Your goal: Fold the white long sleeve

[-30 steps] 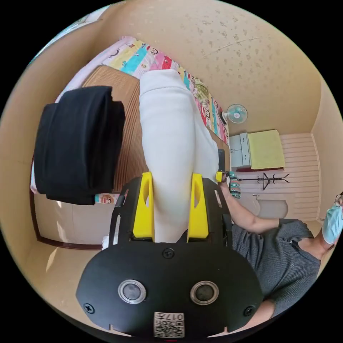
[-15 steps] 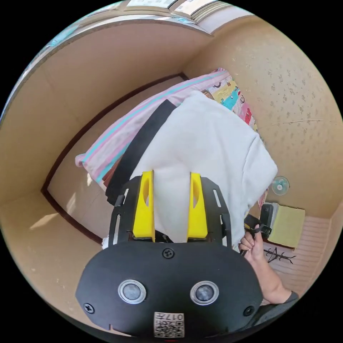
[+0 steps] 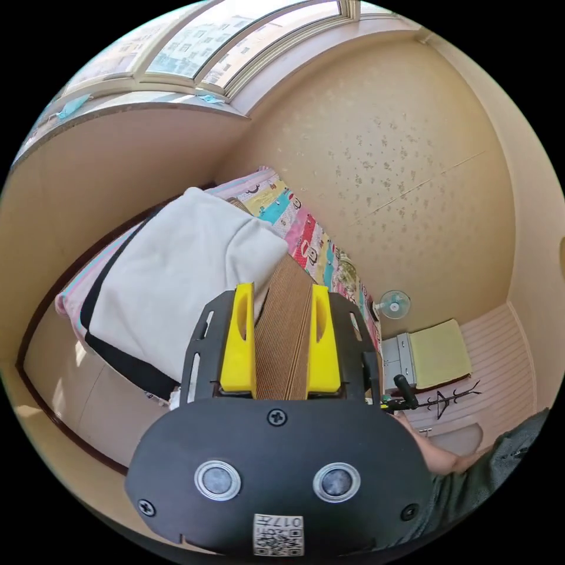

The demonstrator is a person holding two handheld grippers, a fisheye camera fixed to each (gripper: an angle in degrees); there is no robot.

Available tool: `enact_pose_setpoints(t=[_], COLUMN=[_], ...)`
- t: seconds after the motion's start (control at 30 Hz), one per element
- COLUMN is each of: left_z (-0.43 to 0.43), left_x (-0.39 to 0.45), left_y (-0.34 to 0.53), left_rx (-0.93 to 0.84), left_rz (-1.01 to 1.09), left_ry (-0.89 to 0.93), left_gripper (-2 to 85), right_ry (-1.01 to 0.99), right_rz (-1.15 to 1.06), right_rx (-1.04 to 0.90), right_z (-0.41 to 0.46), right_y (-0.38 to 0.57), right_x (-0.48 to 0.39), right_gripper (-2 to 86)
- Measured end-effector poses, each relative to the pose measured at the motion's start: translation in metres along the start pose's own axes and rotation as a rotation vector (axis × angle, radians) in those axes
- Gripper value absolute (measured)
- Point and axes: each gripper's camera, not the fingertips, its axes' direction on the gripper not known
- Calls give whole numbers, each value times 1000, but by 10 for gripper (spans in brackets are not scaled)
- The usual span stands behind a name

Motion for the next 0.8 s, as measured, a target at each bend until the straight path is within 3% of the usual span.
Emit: enact_pose_setpoints(t=[0.07, 0.17, 0.2, 0.37, 0.43, 0.53, 0.6, 0.7, 0.8], left_z=[33, 103, 133, 223, 245, 276, 302, 335, 372], left_x=[16, 47, 63, 140, 163, 187, 197, 201, 209], left_y=[30, 83, 104, 195, 227, 264, 282, 303, 334], left_rx=[-67, -238, -327, -716, -817, -896, -889, -845, -843], left_rz=[-5, 65, 110, 403, 503, 579, 563, 477, 415], left_ry=[64, 292, 382, 536, 534, 526, 490, 468, 449], left_gripper=[125, 102, 87, 57, 55, 53, 52, 52, 51], right_ry=[-190, -477, -491, -43, -29, -182, -152, -132, -61], right_rz=[25, -178, -191, -63, -118, -181, -112, 69, 410], right_rx=[183, 558, 629, 949, 1062, 1050, 1056, 1051, 1013], right_z=[-57, -138, -153, -264, -291, -335, -358, -394, -423], right_y=[34, 94, 107, 204, 230, 251, 263, 283, 309], right_x=[9, 4, 4, -13, -6, 34, 58, 112, 182], right_gripper=[4, 3, 3, 3, 3, 4, 4, 4, 4])
